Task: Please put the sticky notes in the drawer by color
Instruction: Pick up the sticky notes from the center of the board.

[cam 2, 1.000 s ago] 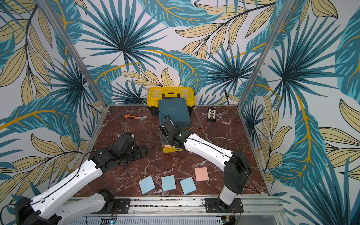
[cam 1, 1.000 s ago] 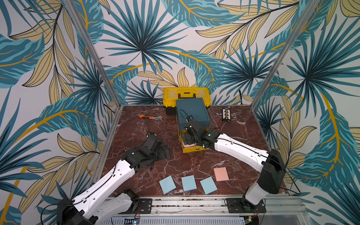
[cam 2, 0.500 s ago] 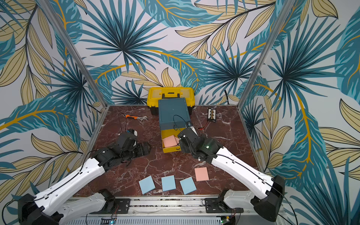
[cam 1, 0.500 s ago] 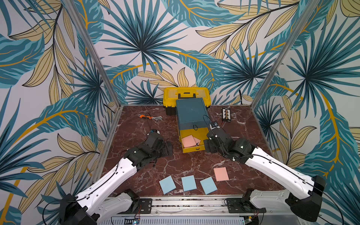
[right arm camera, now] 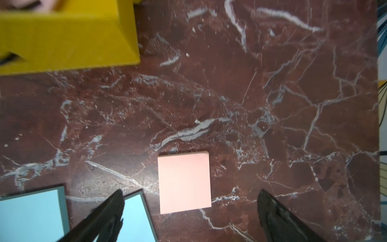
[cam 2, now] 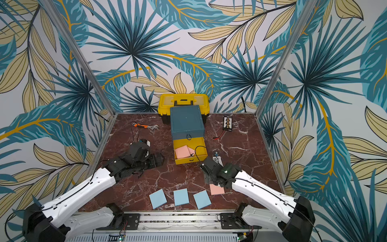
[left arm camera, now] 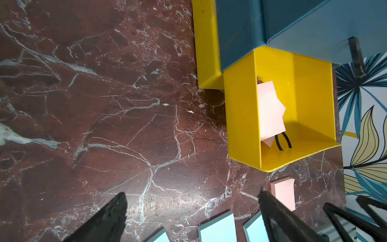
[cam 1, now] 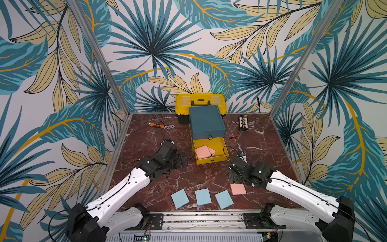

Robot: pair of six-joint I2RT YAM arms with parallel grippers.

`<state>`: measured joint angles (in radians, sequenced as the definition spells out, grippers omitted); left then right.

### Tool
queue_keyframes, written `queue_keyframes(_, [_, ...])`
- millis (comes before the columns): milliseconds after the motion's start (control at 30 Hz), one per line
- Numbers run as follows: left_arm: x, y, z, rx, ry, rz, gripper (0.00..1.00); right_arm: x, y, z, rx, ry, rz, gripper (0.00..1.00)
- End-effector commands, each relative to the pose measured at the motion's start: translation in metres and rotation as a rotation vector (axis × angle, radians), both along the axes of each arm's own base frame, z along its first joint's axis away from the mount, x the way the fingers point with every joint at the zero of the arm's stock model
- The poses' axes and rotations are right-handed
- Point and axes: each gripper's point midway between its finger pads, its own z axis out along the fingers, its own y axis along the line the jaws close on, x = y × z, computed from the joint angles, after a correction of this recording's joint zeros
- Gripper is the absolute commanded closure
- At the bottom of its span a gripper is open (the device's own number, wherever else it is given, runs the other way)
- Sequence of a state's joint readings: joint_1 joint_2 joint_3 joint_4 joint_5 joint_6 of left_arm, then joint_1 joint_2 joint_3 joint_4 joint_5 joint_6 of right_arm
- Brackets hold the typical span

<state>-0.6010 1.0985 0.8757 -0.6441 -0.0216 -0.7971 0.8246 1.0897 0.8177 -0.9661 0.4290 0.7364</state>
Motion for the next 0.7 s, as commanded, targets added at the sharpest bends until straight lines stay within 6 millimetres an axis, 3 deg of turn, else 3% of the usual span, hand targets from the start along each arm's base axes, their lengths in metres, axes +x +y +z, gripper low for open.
queue_keyframes(0, [0.002, 0.0, 0.006, 0.003, -0.002, 0.0, 0.0, -0.013, 0.004, -0.022, 0.093, 0.047, -0.073, 0.01])
queue_keyframes(167, [0.004, -0.002, 0.005, -0.007, 0.003, 0.004, 0.0, -0.023, -0.001, -0.042, 0.095, 0.086, -0.103, 0.01])
queue_keyframes(400, [0.006, -0.008, 0.003, -0.007, 0.026, -0.01, 0.0, -0.023, 0.004, -0.057, 0.093, 0.116, -0.099, 0.0])
queue_keyframes(667, [0.008, -0.009, 0.002, 0.003, 0.03, -0.017, 0.0, -0.024, -0.005, -0.073, 0.029, 0.133, -0.147, 0.01])
